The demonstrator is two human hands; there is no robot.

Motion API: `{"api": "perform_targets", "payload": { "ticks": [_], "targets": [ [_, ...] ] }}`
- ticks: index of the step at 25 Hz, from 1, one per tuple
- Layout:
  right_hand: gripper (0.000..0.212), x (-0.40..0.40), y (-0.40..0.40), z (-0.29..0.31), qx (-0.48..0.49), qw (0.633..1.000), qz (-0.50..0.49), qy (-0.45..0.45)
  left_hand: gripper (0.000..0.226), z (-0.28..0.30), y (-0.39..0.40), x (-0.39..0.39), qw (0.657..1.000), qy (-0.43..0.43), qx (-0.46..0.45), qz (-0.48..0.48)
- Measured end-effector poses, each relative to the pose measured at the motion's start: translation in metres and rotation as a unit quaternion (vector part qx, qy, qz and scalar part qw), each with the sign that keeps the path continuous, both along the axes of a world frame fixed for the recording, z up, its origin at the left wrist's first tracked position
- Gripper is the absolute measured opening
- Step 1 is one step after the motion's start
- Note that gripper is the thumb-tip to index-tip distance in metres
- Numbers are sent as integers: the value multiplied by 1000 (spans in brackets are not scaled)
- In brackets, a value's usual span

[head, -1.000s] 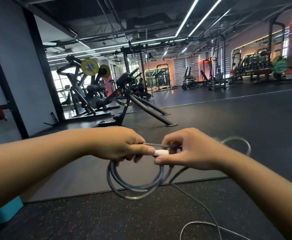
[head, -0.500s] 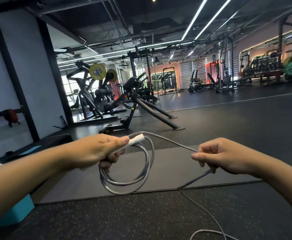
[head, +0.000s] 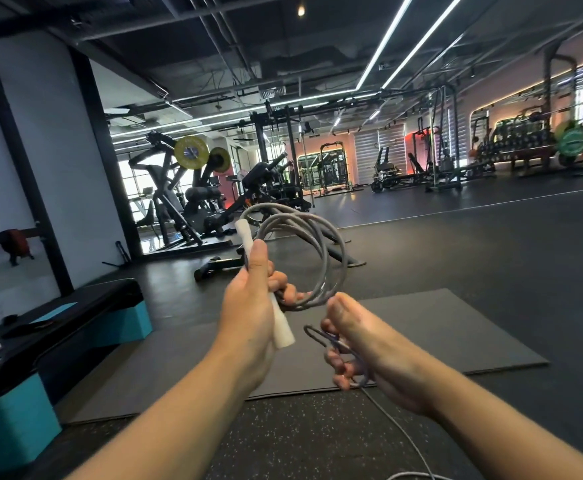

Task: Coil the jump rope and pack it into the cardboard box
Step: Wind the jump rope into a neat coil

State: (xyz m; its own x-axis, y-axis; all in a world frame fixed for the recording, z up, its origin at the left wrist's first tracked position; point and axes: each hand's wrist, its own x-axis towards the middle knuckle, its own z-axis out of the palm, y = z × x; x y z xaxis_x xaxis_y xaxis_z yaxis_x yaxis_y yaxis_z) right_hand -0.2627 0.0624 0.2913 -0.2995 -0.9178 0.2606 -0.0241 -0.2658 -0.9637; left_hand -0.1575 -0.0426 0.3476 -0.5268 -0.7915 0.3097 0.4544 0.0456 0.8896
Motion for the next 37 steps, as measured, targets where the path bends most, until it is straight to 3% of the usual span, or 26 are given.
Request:
{"api": "perform_targets", "payload": {
  "ticks": [4, 8, 11, 16, 21, 24, 27, 28, 29, 30, 31, 32, 33, 34, 35, 37],
  "targets": [
    [48, 28, -16, -7, -70, 993, -71, -59, 42, -4, 23, -25, 994, 45, 85, 52],
    [45, 32, -22, -8, -172, 975, -128, -60, 54, -5, 40, -31, 986, 57, 150, 35],
    [37, 27, -20, -5, -192, 960, -178, -98, 51, -6, 52, -34, 982, 57, 180, 17],
    [33, 15, -15, -5, -172, 959, -153, -166, 58, -10, 46, -29, 983, -60, 175, -23],
    [21, 5, -11, 2, -197, 963, -134, -126, 62, -15, 45, -26, 977, -89, 178, -71],
    [36, -1, -9, 7, -170, 969, -154, -90, 59, -30, 49, -22, 969, -158, 170, -88],
    [33, -5, -3, 19, -98, 983, -156, 7, 91, -37, 50, -8, 956, -215, 198, -19],
    [34, -6, 2, 25, -65, 984, -164, 42, 101, -34, 50, -1, 958, -224, 171, 44],
    [32, -13, 6, 27, -47, 979, -174, 93, 105, -31, 47, 5, 964, -221, 90, 120],
    [29, -21, 7, 27, -32, 970, -187, 155, 104, -25, 47, 11, 957, -215, -50, 188],
    [27, -28, 8, 27, -12, 954, -197, 224, 99, -17, 43, 16, 918, -210, -237, 237],
    [25, -33, 11, 27, 15, 931, -213, 294, 95, -5, 39, 19, 834, -221, -443, 245],
    [23, -38, 10, 23, 45, 908, -228, 348, 95, 10, 35, 18, 707, -253, -618, 234],
    [20, -37, 9, 25, 63, 890, -238, 385, 97, 23, 35, 13, 577, -287, -735, 210],
    [18, -36, 8, 26, 78, 880, -240, 403, 99, 30, 35, 7, 466, -342, -796, 178],
    [21, -30, 6, 31, 94, 847, -243, 463, 96, 34, 37, -9, 339, -434, -823, 141]
  ]
}}
